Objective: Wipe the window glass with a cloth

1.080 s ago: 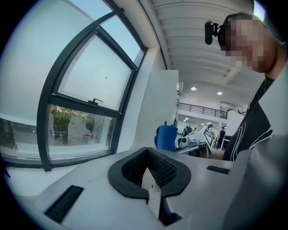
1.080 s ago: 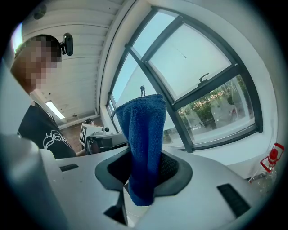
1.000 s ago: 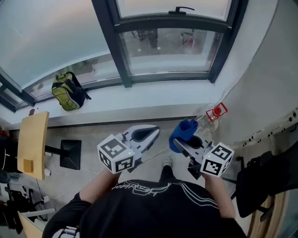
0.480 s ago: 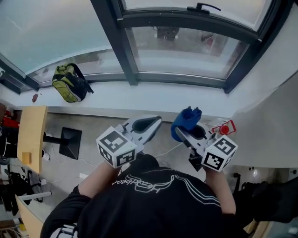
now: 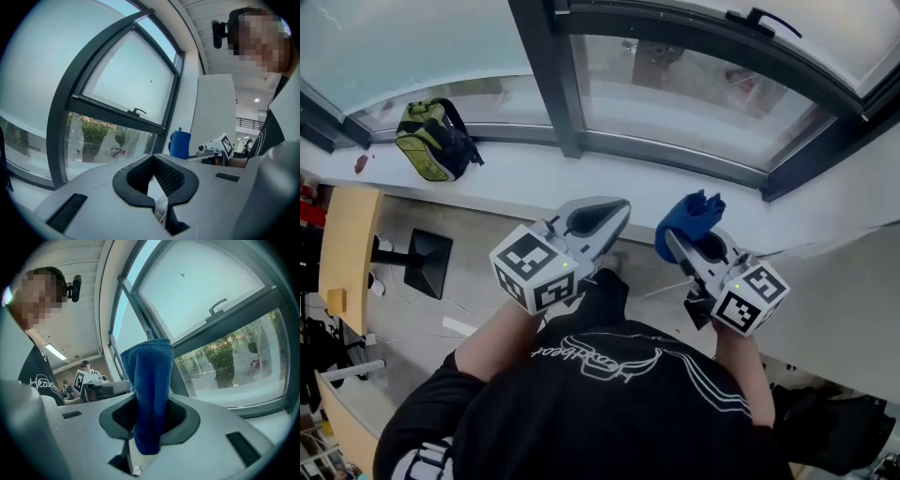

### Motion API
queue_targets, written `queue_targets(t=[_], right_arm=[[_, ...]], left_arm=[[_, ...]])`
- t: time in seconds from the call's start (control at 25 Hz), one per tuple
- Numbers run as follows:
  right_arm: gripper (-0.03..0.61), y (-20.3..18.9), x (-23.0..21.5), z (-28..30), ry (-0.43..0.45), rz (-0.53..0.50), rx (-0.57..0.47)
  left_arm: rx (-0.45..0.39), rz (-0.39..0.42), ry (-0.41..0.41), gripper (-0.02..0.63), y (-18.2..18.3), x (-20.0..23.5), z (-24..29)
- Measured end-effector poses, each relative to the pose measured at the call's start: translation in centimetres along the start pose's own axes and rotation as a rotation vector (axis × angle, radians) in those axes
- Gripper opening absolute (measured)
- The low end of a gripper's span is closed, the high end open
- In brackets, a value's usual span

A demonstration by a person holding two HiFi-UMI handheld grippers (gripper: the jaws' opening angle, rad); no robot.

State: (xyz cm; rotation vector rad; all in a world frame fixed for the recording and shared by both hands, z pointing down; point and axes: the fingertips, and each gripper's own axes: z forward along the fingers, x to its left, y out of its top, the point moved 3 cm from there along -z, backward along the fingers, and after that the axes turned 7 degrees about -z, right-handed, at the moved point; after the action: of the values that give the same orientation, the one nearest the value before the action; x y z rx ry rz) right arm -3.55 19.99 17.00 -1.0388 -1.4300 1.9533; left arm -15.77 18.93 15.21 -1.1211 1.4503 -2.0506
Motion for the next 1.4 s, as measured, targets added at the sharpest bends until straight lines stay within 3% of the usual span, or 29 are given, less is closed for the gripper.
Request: queue_targets(t=[0.28, 0.48, 0.72, 1.04, 1.2, 1.4], right_arm=[[0.094, -0.1, -7.3, 9.1, -0.006, 0.000, 0.053], [0.092, 0.2, -11.0, 17.8, 0.038, -0.004, 0.081], [0.094, 1.3, -14.2, 28.1, 0.088, -0.084, 0.120], [0.094, 1.6, -18.8, 39.2, 0.040, -0.174, 0.132], [0.094, 2.6, -20.6, 42.7, -0.003, -0.188, 0.115], [0.092, 3.7, -22.1, 46.2, -0.046, -0.212, 0.082]], left_arm=[[-0.013, -0.073, 0.056, 0.005, 0.8, 10.1, 3.6], [-0.022, -0.074, 0.120, 0.005, 2.1, 18.1, 4.6], [-0.035, -0.107, 0.189, 0.005, 3.5, 25.8, 4.7], [-0.032, -0.155, 0.226, 0.005, 2.3, 31.9, 3.4], [-0.044, -0.216, 0.242, 0.005, 1.3, 34.0, 2.5], [-0.046, -0.229, 0.257, 0.005, 0.3, 36.1, 1.8]])
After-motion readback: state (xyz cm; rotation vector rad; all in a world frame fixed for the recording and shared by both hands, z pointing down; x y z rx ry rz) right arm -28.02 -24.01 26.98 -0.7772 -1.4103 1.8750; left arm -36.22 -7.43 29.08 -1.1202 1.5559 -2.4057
